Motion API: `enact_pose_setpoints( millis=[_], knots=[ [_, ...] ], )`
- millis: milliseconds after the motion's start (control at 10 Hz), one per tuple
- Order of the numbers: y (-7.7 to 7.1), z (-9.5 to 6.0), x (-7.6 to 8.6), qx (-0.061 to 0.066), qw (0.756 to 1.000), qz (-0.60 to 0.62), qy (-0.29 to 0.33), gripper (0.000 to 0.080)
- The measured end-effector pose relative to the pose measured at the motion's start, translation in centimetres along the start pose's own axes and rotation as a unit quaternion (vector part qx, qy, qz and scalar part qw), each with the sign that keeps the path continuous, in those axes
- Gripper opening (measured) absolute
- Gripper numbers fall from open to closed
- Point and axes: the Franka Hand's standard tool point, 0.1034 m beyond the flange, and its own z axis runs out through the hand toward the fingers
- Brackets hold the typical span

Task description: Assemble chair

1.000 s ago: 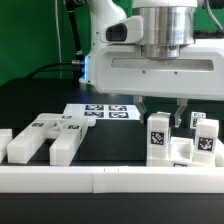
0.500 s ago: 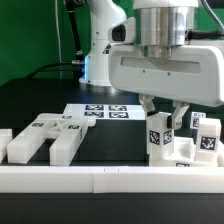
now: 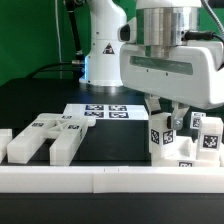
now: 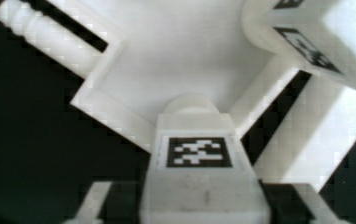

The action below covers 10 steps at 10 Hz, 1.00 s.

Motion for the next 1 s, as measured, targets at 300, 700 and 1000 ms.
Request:
enact_pose_setpoints(
  millis=[300,700,1000],
  knots=[
    [0.00,0.00,-0.02,-0.002,0.999,-0.037,0.001,0.0617],
    [-0.28,-0.15,-0.20,-0.007,0.979,-0.204,0.003,0.0648],
    [-0.29,-0.16,-0.03,-0.005,0.952,-0.305,0.005,0.0648]
  ],
)
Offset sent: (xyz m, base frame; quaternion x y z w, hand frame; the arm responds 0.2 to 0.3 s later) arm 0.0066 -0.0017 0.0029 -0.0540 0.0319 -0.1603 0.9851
